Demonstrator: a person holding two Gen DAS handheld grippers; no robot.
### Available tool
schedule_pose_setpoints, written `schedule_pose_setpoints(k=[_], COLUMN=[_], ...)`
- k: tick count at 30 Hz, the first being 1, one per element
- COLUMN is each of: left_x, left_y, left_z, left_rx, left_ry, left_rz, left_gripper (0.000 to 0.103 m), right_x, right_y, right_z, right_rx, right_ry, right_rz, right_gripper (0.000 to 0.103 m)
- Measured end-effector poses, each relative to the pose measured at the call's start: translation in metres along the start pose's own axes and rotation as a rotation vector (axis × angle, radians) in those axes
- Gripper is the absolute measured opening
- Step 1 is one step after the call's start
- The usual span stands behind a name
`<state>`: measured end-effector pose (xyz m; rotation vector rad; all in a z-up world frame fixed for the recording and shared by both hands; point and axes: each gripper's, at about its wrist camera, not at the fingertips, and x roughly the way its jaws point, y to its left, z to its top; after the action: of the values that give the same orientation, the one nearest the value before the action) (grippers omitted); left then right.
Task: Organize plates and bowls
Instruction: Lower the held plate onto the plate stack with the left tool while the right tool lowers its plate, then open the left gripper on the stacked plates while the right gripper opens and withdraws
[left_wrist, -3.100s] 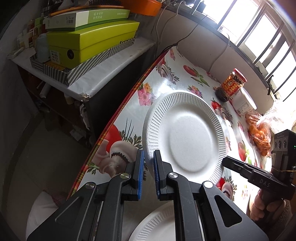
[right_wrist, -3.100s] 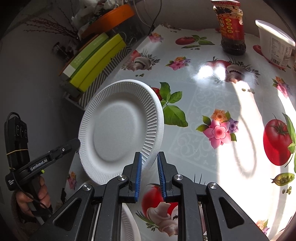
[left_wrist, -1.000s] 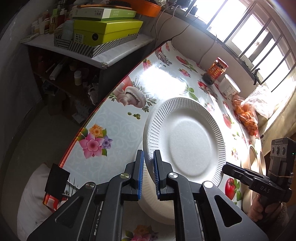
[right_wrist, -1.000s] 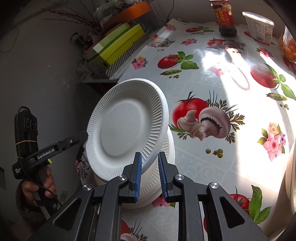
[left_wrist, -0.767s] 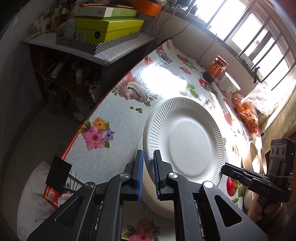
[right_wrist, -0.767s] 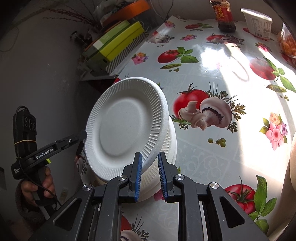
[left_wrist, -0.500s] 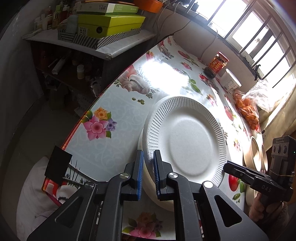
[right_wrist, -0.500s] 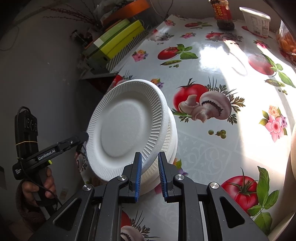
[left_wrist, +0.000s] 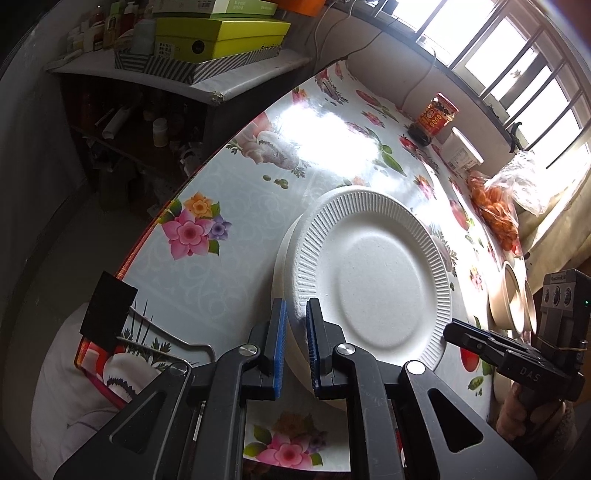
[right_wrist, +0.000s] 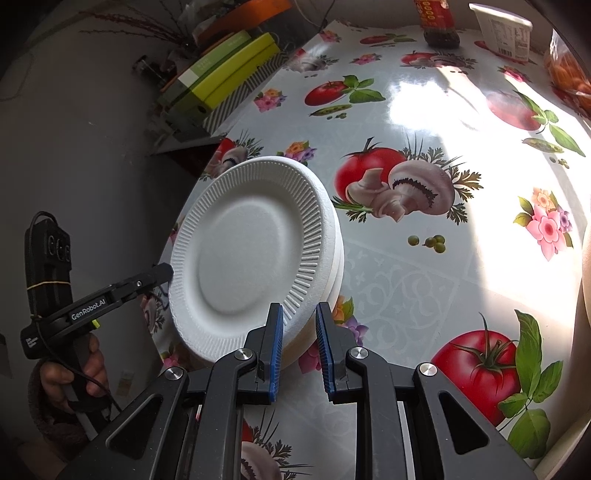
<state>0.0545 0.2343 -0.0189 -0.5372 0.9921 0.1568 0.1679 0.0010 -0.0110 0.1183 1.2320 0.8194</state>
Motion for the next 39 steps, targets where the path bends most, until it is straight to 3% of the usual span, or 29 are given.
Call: schedule_pose_setpoints(k=[21, 27, 36, 39], left_x=[0.0029, 0.0033, 0.0024, 0.0019], left_y=[0.0023, 0.0005, -0.0006, -0.0011], left_z=[-0.0003, -0.0002, -0.0004, -0.0001], left_rx=[-0.010, -0.006, -0.003, 0.001], left_ry=[0.019, 0.017, 0.015, 0.011], left_rz=[0.006, -0.002, 0.002, 0.009], left_gripper=[0.012, 0.020, 0.022, 0.029], right_x=[0.0017, -0.0006, -0.0035, -0.0047], right_y=[0.0005, -0.0006, 0.0005, 0.0004], right_z=[-0.0005, -0.0013, -0.0015, -0.0013], right_rx=[0.003, 0.001, -0.004, -0.003], right_ry=[-0.004, -0.011, -0.019, -0.026], right_rz=[-0.001, -0.005, -0.009, -0.007], right_gripper=[0.019, 0.020, 0.028, 0.031])
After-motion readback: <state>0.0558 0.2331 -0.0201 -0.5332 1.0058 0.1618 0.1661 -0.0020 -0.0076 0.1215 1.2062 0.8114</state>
